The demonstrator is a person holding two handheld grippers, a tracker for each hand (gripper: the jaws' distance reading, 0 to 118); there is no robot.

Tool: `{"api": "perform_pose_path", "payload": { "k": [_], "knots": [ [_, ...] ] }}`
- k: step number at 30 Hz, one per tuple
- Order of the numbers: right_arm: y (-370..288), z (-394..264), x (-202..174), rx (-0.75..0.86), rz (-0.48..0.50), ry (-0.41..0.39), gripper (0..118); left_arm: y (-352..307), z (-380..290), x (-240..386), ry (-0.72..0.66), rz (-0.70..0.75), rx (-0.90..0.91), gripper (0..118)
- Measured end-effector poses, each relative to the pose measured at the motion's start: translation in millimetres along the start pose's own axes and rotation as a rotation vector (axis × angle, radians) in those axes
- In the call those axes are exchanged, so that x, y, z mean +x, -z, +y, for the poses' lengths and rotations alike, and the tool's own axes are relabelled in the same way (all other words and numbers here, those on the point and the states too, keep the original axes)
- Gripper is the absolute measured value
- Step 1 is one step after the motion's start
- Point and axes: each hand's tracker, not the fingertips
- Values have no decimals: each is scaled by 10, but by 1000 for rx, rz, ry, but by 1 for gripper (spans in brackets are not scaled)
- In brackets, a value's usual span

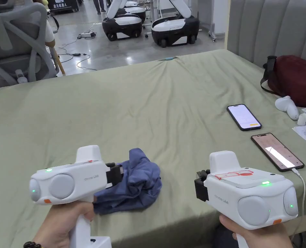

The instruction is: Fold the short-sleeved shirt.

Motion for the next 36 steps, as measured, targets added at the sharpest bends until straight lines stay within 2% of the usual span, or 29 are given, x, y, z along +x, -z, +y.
{"api": "perform_pose_path", "payload": {
  "k": [5,8,12,15,18,22,25,26,28,29,31,32,34,36],
  "knots": [
    [-17,-21,32,-10,0,-2,0,423,-13,224,7,-79,-106,0],
    [-8,-47,68,-22,-3,3,0,642,-83,335,50,-82,-131,0],
    [0,-62,87,-36,-15,7,0,748,-101,314,18,-88,-123,0],
    [22,-43,48,-41,1,6,0,621,-47,292,16,-89,-122,0],
    [153,53,-87,-51,22,-38,0,304,66,199,-18,-94,-47,0],
    [495,351,-387,-19,122,-74,0,-210,111,-116,-79,-73,58,0],
    [819,529,-629,-20,167,-86,0,-459,48,-406,-153,-40,64,0],
    [906,555,-700,-13,177,-115,0,-529,7,-495,-163,-26,70,0],
    [1129,558,-747,-42,236,-130,0,-632,-69,-612,-182,7,75,0],
    [1238,532,-738,-96,222,-125,0,-661,-101,-670,-202,18,72,0],
    [1448,392,-691,-209,121,-160,0,-718,-167,-781,-242,19,69,0],
    [1499,301,-654,-198,109,-178,0,-712,-184,-794,-259,5,76,0],
    [1498,172,-577,-87,138,-161,0,-702,-230,-837,-292,-11,93,0],
    [1471,170,-552,-98,143,-132,0,-610,-234,-844,-307,-25,79,1]
  ]
}}
